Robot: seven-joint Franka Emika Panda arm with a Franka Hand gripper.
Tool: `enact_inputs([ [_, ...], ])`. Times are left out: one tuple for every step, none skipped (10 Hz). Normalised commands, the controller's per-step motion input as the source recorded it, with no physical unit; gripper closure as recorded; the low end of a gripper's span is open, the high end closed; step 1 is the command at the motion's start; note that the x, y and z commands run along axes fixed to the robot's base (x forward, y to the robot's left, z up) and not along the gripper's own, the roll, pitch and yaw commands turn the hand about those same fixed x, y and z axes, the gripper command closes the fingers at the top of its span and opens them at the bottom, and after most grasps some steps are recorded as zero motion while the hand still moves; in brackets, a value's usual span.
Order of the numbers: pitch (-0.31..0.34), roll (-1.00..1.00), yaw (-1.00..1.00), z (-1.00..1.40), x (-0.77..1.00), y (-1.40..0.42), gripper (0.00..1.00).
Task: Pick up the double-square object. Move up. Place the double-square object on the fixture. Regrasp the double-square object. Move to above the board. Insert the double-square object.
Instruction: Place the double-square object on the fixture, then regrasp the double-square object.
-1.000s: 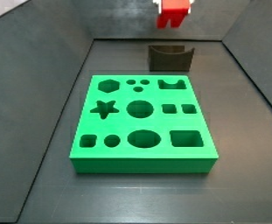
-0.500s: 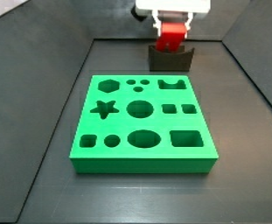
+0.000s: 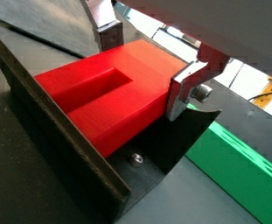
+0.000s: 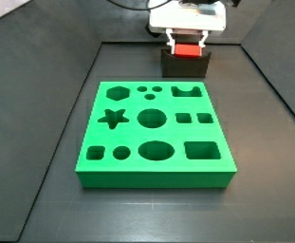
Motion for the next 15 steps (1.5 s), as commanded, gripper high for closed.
enact_inputs([
  [-0.075,-0.11,-0.05,-0.25,0.08,0.09,1.00],
  [-0.073,-0.11,-0.02,-0.25,0.08,0.08,1.00],
  [0.000,0.00,0.00,-0.17,0.00,-0.50,1.00],
  [0.000,0.00,0.00,0.00,0.00,0.00,0.00],
  [-0.013,-0.01,-0.02,1.00,0.00,0.00,0.00],
  [-0.010,-0.01,-0.01,1.00,-0.01,0.00,0.00],
  [0.005,0.01,0.00,1.00,-0.03,0.00,0.00],
  [0.017,0.03,0.01,1.00,-0.03,0.00,0.00],
  [0.031,0.04,0.02,1.00,-0.04,0.00,0.00],
  [0.046,0.05,0.01,0.85,-0.04,0.00,0.00],
  [0.058,0.05,0.01,0.67,-0.03,0.00,0.00],
  [0.069,0.05,0.00,0.43,-0.03,0.01,0.00],
  [0.071,0.05,-0.01,0.25,-0.03,0.00,0.00],
  [0.052,1.00,0.03,0.88,-0.11,-0.81,0.00],
  [0.049,1.00,0.02,0.79,-0.10,-0.77,0.00],
])
